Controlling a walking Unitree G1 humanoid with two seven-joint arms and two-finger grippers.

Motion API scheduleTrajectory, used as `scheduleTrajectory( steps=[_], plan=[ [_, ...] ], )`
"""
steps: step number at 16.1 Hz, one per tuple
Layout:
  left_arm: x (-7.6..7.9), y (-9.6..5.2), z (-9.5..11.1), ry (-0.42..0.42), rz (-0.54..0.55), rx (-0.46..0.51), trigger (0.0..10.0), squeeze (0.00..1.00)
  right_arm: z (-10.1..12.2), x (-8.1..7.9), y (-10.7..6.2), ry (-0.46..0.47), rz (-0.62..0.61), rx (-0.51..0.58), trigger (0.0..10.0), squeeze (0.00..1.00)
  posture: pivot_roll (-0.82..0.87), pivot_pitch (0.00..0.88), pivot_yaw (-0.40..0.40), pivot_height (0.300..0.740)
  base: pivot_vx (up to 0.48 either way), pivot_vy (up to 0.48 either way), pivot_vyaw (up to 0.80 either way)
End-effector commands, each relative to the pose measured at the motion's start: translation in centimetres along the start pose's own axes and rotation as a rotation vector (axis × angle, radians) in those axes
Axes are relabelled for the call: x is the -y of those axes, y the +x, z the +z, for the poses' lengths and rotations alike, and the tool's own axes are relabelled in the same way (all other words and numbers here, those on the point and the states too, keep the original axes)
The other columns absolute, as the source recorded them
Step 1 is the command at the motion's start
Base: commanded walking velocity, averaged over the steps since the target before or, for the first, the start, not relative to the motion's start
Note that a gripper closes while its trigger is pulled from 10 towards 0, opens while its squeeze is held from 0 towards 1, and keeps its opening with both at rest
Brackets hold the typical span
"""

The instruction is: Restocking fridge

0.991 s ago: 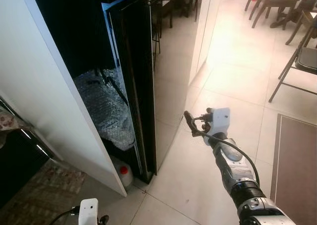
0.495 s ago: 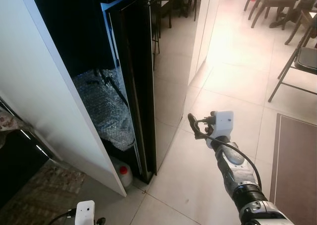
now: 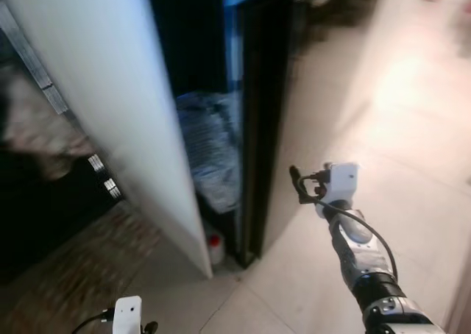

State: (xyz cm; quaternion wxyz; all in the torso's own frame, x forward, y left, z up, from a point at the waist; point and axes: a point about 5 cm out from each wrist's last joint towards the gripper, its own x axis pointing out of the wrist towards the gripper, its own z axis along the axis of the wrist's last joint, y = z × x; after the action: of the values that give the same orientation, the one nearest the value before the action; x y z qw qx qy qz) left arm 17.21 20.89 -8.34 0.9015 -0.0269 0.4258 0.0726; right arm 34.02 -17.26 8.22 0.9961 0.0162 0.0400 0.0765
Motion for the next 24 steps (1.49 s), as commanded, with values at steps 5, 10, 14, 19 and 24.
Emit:
scheduleTrajectory(
  steps=[5, 10, 14, 19, 24],
  plan=[
    [-0.4, -0.1, -0.1, 0.002, 0.018, -0.01, 10.0, 0.0, -0.1, -0.3, 0.1, 0.006, 0.0, -0.001, 10.0, 0.0, -0.05, 0.004, 0.044, 0.74, 0.0, 0.0, 0.79],
    [-0.5, -0.1, -0.3, 0.005, 0.016, -0.015, 10.0, 0.0, 0.0, -0.1, 0.1, 0.025, -0.035, 0.012, 10.0, 0.0, -0.05, 0.006, 0.046, 0.74, 0.0, 0.0, 0.0],
    [-0.6, -0.1, -0.3, 0.008, 0.016, -0.016, 10.0, 0.0, 0.9, 1.4, 0.2, 0.032, -0.174, 0.048, 10.0, 0.0, -0.05, 0.007, 0.052, 0.74, 0.0, 0.0, 0.0],
    [-0.7, -0.1, -0.1, 0.016, 0.015, -0.014, 10.0, 0.0, 2.9, 0.8, 1.6, -0.007, -0.086, 0.076, 10.0, 0.0, -0.05, 0.004, 0.059, 0.74, 0.0, 0.0, 0.0],
    [-0.7, 0.0, 0.2, 0.025, 0.014, -0.001, 10.0, 0.0, 4.5, 0.1, 3.0, -0.014, -0.005, 0.06, 10.0, 0.0, -0.04, 0.0, 0.064, 0.74, 0.0, 0.0, 0.0]
  ],
)
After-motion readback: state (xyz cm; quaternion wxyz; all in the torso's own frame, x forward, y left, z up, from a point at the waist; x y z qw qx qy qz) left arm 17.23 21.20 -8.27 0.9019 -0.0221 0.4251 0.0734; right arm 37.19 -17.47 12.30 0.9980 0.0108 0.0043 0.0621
